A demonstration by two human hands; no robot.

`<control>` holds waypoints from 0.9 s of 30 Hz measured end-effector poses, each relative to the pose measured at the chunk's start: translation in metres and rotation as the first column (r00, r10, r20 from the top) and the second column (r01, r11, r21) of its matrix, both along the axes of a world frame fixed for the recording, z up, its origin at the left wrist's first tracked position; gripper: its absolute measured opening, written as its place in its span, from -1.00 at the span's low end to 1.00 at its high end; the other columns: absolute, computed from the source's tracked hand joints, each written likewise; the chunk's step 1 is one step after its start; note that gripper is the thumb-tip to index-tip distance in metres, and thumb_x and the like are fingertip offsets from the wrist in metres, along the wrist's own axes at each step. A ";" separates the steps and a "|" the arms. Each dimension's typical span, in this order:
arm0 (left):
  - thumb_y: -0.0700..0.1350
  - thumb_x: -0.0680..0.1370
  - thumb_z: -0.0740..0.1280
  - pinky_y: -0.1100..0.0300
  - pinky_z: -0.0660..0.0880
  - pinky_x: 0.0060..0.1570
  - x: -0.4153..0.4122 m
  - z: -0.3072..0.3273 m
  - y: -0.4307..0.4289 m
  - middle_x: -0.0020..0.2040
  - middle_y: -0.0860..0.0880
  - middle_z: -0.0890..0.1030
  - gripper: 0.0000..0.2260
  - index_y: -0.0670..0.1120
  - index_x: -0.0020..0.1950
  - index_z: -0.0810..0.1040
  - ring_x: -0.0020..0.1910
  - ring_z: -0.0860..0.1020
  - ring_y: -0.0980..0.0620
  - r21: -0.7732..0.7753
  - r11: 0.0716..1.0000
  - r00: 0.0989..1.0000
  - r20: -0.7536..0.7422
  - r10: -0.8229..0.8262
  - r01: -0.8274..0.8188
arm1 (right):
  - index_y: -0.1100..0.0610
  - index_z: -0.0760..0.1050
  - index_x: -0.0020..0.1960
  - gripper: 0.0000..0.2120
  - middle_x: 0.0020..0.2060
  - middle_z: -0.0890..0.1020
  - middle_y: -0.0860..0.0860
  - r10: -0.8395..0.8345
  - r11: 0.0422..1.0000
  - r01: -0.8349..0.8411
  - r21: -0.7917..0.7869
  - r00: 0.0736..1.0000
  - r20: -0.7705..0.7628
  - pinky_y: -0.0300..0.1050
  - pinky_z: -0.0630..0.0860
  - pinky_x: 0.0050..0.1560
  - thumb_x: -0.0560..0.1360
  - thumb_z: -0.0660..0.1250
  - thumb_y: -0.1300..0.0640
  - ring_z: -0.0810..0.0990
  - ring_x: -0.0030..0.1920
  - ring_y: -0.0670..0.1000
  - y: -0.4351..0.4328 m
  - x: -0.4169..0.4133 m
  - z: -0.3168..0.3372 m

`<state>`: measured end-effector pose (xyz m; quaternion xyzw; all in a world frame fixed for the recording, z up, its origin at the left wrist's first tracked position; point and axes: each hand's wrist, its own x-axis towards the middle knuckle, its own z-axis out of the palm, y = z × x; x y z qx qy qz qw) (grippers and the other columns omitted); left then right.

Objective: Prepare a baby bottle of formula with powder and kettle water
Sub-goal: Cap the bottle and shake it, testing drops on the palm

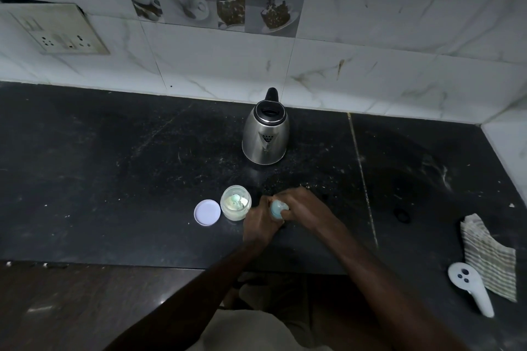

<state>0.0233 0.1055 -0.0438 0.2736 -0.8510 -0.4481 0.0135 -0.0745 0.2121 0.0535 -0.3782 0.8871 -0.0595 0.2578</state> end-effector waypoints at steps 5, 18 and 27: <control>0.15 0.38 0.53 -0.02 0.60 -0.08 0.000 0.001 0.002 -0.05 -0.02 0.74 -0.54 0.09 0.20 0.47 -0.04 0.70 -0.09 -0.012 1.000 1.000 -0.003 0.017 -0.017 | 0.20 0.62 0.22 -0.64 0.12 0.69 0.14 0.038 0.988 -0.013 0.153 0.987 -0.158 -0.03 0.49 0.10 0.66 0.31 -0.08 0.66 0.12 0.13 -0.008 0.009 0.006; 0.12 0.40 0.54 -0.01 0.58 -0.07 0.000 0.003 0.001 0.00 -0.07 0.73 -0.51 0.03 0.25 0.48 0.01 0.69 -0.14 -0.032 0.999 1.000 -0.001 0.004 -0.004 | 0.17 0.57 0.34 -0.66 0.26 0.61 0.20 0.085 0.970 -0.042 0.241 0.982 -0.171 -0.01 0.49 0.18 0.62 0.37 0.06 0.63 0.22 0.18 -0.022 0.013 0.014; 0.18 0.37 0.52 -0.03 0.60 -0.04 0.002 0.003 0.000 0.02 -0.02 0.72 -0.49 0.09 0.25 0.46 0.00 0.70 -0.12 -0.026 0.999 0.999 0.027 -0.027 0.028 | 0.14 0.25 0.62 -0.12 0.47 0.47 0.16 0.039 0.994 -0.011 0.106 0.964 -0.263 0.14 0.46 0.32 0.51 0.37 -0.37 0.49 0.42 0.22 -0.026 0.000 0.021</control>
